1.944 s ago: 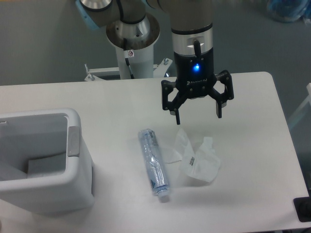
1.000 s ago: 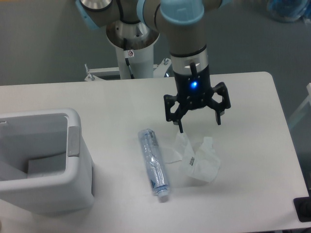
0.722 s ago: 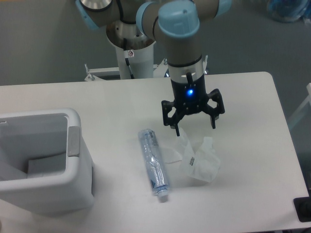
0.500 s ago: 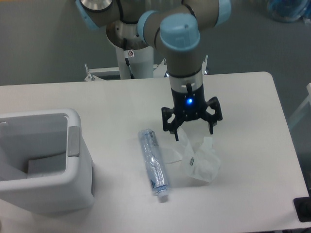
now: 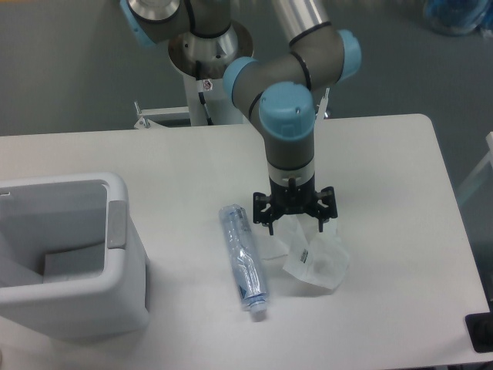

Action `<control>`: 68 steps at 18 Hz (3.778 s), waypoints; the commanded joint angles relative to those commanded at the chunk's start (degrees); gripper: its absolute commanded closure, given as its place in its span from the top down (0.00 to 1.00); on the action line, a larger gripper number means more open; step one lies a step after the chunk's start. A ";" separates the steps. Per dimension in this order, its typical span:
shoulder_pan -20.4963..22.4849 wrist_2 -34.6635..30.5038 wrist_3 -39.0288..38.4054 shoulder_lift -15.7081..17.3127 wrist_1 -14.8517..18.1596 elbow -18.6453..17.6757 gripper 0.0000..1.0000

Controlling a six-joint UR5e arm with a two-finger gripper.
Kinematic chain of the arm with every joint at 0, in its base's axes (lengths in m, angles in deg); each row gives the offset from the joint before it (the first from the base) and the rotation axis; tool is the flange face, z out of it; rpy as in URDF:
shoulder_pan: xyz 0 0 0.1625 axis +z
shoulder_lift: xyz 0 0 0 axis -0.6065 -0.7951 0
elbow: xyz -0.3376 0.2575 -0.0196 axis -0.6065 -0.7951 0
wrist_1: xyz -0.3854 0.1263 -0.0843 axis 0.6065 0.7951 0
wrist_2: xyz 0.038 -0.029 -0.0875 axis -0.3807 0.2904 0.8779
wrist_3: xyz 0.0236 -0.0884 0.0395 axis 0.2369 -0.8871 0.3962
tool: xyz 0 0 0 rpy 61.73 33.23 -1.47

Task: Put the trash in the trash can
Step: 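Lower the open gripper over the clear plastic bag, then close the gripper on the clear plastic bag and lift it, then carry the bag over the white trash bin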

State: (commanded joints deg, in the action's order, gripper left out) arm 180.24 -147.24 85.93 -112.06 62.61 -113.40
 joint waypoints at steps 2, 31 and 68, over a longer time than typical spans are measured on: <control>0.00 0.00 0.09 -0.88 0.00 0.44 1.00; 0.00 -3.69 0.35 -6.33 -0.44 6.06 0.63; 7.21 33.92 -8.86 10.36 9.14 19.86 0.15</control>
State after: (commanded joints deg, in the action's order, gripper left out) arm 187.45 -113.32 77.07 -101.70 71.75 -93.53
